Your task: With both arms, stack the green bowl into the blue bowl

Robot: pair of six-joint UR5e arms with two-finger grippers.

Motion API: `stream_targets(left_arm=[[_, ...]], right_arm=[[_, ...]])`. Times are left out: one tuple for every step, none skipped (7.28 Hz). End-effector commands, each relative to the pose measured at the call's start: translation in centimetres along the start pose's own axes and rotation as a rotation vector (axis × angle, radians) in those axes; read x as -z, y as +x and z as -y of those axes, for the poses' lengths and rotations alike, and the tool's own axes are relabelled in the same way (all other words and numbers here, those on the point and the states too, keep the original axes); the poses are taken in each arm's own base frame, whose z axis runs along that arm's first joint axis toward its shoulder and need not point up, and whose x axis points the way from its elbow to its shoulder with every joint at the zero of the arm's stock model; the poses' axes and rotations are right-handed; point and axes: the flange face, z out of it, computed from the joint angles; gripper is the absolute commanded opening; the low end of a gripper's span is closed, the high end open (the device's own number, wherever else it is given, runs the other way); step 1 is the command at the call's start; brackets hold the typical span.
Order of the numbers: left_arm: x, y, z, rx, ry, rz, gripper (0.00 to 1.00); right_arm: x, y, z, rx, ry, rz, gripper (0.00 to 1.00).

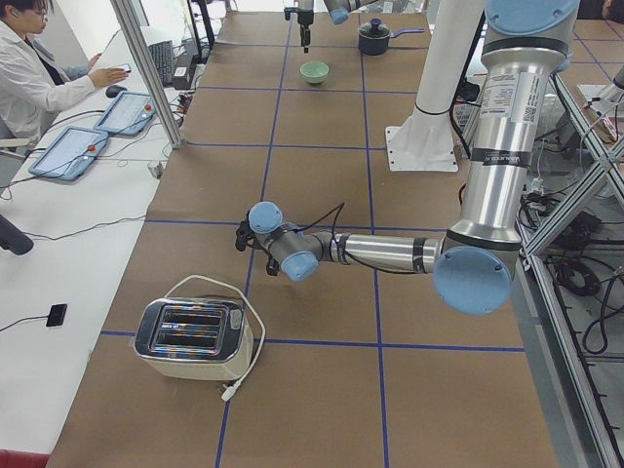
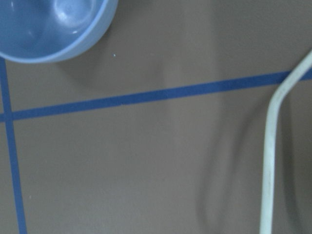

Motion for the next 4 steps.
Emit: stream_targets(left_arm=[[-0.63, 0.23, -0.55, 0.009, -0.007, -0.006, 0.7], [-0.51, 0.28, -0.52, 0.009, -0.006, -0.008, 0.45], [-0.51, 0.28, -0.52, 0.009, -0.006, -0.008, 0.28], [-0.56, 0.12, -0.59, 0.012, -0.006, -0.006, 0.19]], right_arm=[[-0.08, -0.09, -0.02, 0.002, -0.001, 0.001, 0.98], [-0.08, -0.09, -0.02, 0.002, -0.001, 0.001, 0.98], [-0.13, -0.15, -0.03, 0.004, -0.001, 0.002, 0.98], [-0.18, -0.17, -0.11, 0.006, -0.002, 0.003, 0.98]])
